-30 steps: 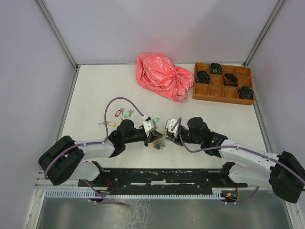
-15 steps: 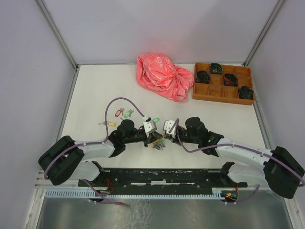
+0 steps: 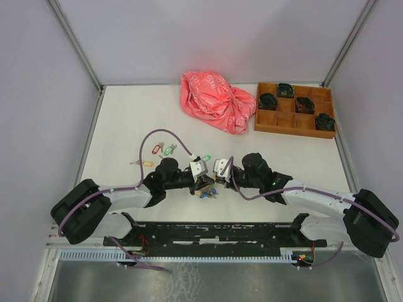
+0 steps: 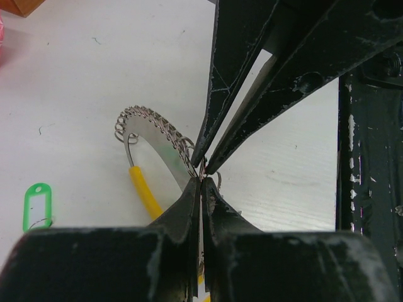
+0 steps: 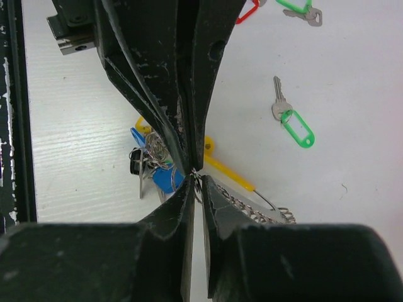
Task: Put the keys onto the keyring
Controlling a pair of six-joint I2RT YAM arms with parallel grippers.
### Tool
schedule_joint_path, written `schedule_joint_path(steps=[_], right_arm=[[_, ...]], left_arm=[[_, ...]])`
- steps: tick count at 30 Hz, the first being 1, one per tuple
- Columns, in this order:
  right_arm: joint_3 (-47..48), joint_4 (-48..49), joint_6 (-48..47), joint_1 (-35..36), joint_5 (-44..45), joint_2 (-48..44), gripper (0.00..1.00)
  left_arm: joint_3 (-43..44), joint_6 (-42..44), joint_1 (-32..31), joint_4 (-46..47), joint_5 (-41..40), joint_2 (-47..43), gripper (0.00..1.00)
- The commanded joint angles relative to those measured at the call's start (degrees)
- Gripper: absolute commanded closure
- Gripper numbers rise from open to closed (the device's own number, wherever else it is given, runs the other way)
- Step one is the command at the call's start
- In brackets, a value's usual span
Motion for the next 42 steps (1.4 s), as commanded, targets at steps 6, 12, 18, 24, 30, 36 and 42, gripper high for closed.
schedule_joint_path(steps=[6,12,18,24,30,36,42], right_arm=[[4.73,-0.88,-0.88,0.05,-3.64,1.73,0.87],[5.7,-4.62,-1.86,0.03,-2.96,2.05,0.87],[6.51,-6.94,-2.21,0.03,-2.37,2.59,0.87],[7.02,-7.03,-1.52,0.03,-1.76,4.05,0.88],[7.25,-7.9,-1.93,0.03,-0.29,3.89,0.98],[6.33,-7.44,-2.09,0.01,0.67,1.68,0.99],[4.55,-3.32,-1.35,-0.68,0.78,-1.3,0.99]], left_arm=[[2.56,0.97,-0.33,2.38,0.81,-1.05,0.97],[2.29,0.93,-0.38,2.37,0.55,-1.28,0.97],[2.34,0.6,-0.32,2.5,0.37,-1.47,0.97],[1.96,0.2,-0.36,2.98,0.2,-2.09,0.97],[1.61,-0.29,-0.35,3.2,-0.51,-2.6,0.97],[0.68,-2.62,-0.38,4.14,-3.46,-3.72,0.81],[-3.47,-7.88,-0.09,7.33,-10.25,-7.44,0.57]])
